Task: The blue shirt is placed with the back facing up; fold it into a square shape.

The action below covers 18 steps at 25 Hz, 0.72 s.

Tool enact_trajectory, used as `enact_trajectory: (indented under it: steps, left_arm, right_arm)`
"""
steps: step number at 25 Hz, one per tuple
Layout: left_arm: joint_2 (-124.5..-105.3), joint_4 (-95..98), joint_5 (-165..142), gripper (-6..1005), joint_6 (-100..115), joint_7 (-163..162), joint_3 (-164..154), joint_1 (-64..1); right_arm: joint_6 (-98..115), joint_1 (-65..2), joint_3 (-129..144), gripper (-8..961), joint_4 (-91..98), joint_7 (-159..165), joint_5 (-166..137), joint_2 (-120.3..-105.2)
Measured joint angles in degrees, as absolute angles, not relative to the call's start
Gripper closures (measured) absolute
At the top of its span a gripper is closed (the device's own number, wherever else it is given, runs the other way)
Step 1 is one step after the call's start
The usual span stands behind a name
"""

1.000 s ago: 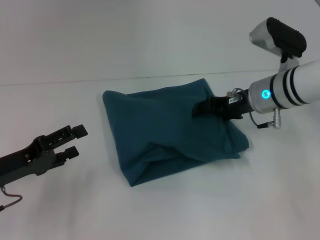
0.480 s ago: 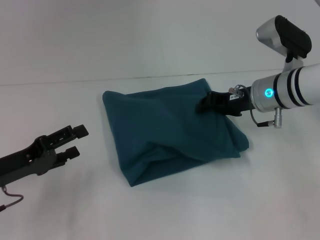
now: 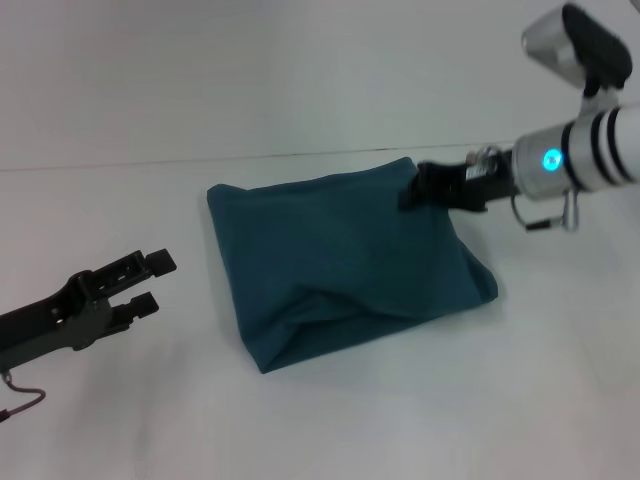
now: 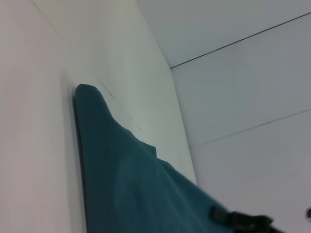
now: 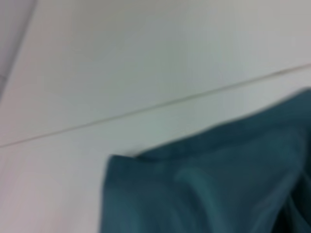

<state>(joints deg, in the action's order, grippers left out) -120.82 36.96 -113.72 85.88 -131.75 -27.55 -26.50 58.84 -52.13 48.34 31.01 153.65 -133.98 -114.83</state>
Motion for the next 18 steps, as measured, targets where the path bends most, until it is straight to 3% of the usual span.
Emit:
enact_trajectory:
  steps: [5,8,18]
  left_arm:
    - [-120.74,36.9,-113.7,53,86.2,-131.7,-27.4,-26.3]
    - [-120.74,36.9,-113.7,53,86.3,-131.5,-27.4,-26.2]
    - [-120.76,36.9,-113.7,53,86.3,-131.5,-27.4,-26.2]
  right_arm:
    - [63.3,-53.5,48.9,919,35.5,155.2,-133.9,-112.57]
    - [61.8,-54.1,50.8,911,35.8,154.3,-134.0,-112.24]
    - [52.4,-55.0,58.0,882,34.9,152.1,-139.1,-114.66]
